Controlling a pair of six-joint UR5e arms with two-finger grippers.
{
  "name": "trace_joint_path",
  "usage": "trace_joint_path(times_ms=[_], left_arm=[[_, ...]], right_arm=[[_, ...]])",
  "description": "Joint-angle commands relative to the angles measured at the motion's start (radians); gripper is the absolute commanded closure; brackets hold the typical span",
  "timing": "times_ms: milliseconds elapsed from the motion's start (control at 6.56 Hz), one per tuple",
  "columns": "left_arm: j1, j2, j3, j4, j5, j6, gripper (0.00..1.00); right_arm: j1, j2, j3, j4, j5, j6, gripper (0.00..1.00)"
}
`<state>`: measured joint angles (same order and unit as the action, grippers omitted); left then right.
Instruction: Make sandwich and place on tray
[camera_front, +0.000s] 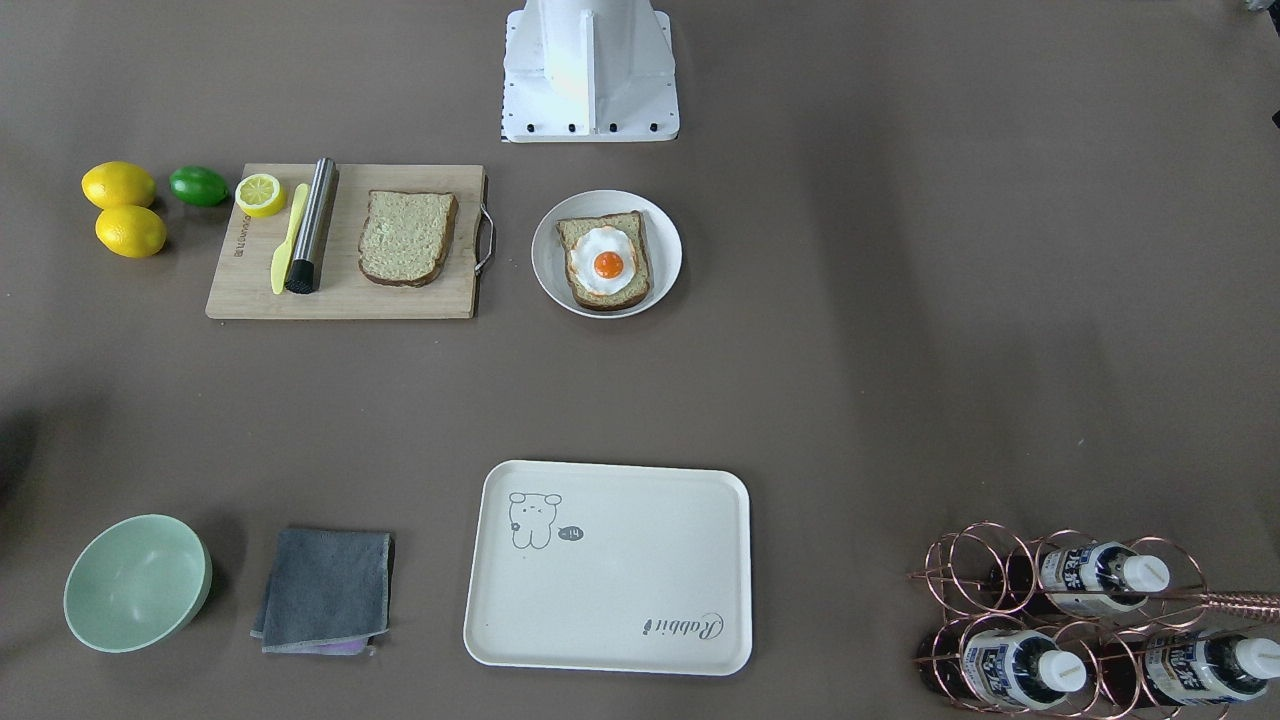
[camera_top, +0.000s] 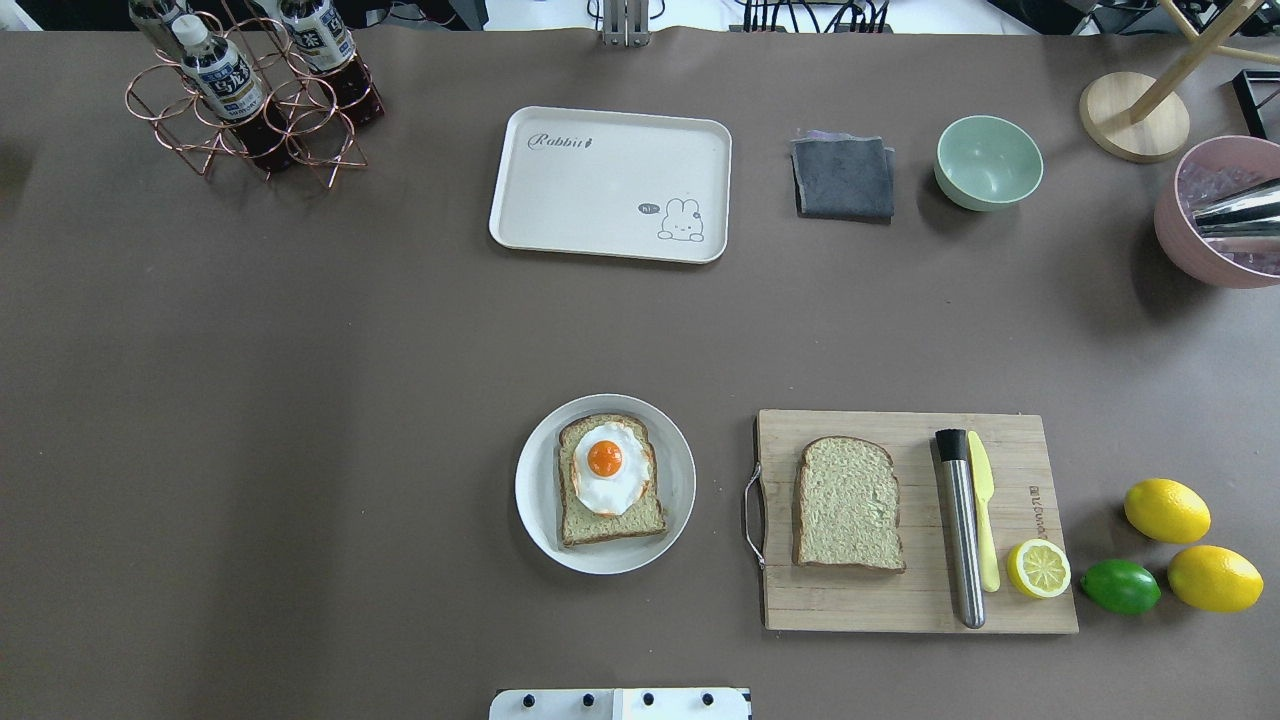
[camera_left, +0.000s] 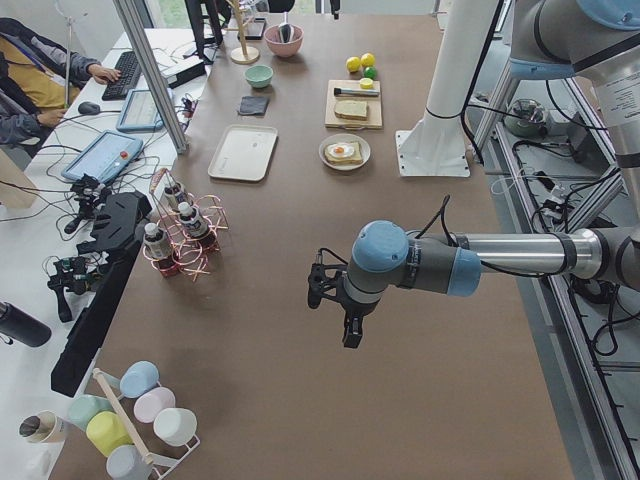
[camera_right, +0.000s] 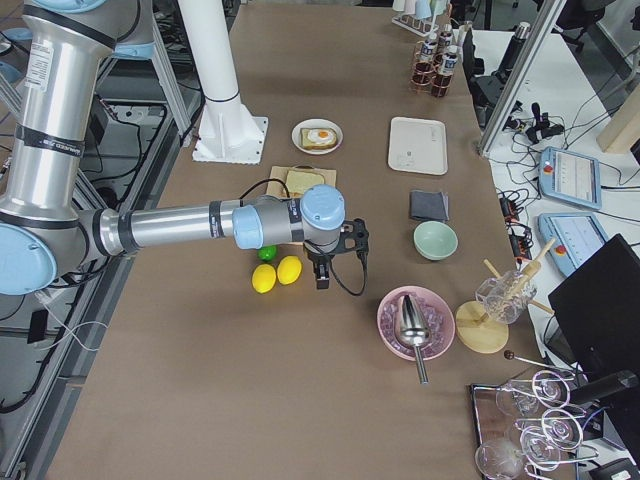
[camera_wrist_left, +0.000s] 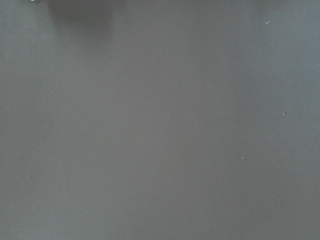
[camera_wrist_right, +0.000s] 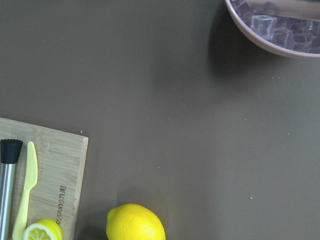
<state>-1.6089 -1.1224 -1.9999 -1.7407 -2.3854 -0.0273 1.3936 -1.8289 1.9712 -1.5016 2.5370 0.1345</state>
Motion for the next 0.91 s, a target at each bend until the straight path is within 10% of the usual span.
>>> trace_joint_path(times_ms=[0,762], left_arm=[[0.0,0.003,0.0,0.0,-0.001,0.001,0.02],[0.0,-0.014,0.0,0.0,-0.003,-0.003,0.02]], right_arm=[[-0.075,-0.001,0.012,0.137,-0.009,0.238,0.01],[-0.312,0.01,0.027,0.379,-0.148,0.658,0.04]])
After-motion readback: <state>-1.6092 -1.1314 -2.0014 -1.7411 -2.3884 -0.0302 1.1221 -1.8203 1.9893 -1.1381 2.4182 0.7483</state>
